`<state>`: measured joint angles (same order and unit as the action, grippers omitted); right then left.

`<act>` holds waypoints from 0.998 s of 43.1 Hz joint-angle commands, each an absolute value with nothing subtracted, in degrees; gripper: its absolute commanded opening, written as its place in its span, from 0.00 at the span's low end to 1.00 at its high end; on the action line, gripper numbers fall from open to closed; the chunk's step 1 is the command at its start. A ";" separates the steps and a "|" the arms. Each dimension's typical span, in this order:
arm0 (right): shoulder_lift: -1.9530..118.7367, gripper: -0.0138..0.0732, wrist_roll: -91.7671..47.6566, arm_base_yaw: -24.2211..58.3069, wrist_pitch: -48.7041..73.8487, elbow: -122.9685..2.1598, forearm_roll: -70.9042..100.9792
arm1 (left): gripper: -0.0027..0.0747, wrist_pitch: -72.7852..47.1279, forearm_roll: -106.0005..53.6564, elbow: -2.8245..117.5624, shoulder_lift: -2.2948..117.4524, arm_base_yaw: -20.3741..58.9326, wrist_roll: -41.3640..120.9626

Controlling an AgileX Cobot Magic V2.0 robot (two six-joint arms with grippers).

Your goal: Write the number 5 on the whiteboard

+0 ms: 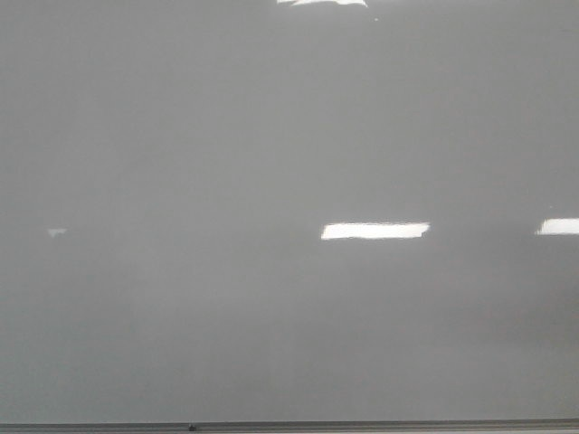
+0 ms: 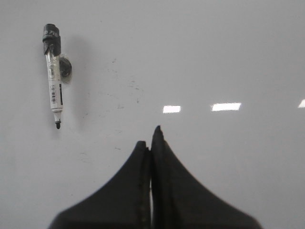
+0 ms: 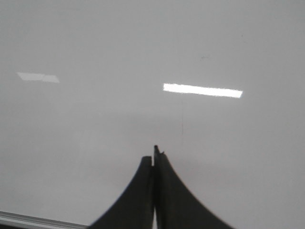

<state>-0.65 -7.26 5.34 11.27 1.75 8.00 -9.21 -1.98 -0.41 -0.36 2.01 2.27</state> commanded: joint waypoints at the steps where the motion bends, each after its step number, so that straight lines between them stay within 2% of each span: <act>1: -1.69 0.09 -7.54 5.12 6.56 0.72 7.50 | 0.01 -4.79 -2.06 -0.73 -1.11 2.23 1.75; 21: -1.69 0.09 -7.54 5.12 5.08 0.72 7.51 | 0.01 -2.34 -2.06 -0.73 -1.11 2.23 1.75; 30: -1.69 0.09 -7.54 5.12 1.64 -3.28 7.51 | 0.01 10.88 -2.06 1.02 -1.11 2.23 1.75; 43: 3.97 0.09 -7.54 5.12 14.91 -16.83 7.51 | 0.01 -10.24 -0.48 15.63 5.27 2.23 1.96</act>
